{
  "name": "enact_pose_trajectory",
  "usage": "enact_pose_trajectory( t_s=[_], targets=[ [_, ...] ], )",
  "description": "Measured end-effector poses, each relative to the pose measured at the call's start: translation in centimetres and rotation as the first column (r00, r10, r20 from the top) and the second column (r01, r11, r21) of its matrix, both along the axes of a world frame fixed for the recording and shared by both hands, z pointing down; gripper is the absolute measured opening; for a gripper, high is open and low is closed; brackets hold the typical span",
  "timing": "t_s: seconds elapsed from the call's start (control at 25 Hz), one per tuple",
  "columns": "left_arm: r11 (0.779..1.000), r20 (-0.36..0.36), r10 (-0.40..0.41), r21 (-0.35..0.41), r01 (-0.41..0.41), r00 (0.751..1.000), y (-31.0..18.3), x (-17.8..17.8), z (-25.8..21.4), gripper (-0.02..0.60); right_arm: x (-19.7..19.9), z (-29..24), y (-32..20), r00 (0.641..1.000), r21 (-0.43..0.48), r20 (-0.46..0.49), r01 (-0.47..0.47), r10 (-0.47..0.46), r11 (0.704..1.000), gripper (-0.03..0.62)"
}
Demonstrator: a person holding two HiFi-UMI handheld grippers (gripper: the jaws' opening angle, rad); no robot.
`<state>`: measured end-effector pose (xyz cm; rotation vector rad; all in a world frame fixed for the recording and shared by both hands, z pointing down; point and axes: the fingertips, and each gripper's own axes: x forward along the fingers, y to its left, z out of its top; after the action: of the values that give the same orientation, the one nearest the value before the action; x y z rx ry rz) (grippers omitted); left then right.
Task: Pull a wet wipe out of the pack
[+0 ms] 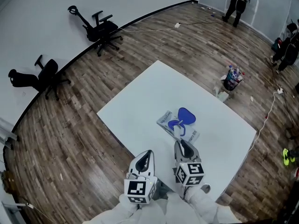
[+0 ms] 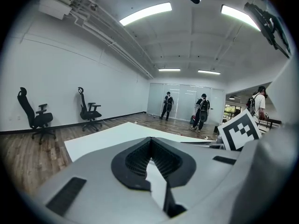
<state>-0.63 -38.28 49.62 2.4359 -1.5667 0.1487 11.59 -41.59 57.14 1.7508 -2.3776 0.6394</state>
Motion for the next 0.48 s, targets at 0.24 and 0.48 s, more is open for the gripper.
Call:
enact_pose_trajectory(
  t_s=[0.24, 0.48],
  targets=[
    [1.0, 0.004, -0.024, -0.012, 0.024, 1.0, 0.1, -1.0, 0.5, 0.0, 0.0, 1.0, -0.7, 1.0, -0.024, -0.006, -0.011, 0.011, 1.0, 0.099],
    [0.999, 0.009, -0.035, -0.021, 0.035, 0.999, 0.1, -1.6, 0.8, 0.0, 0.2, 2.4, -1.6, 0.999, -0.043, -0.03, -0.03, 0.028, 0.999, 0.103]
  ],
)
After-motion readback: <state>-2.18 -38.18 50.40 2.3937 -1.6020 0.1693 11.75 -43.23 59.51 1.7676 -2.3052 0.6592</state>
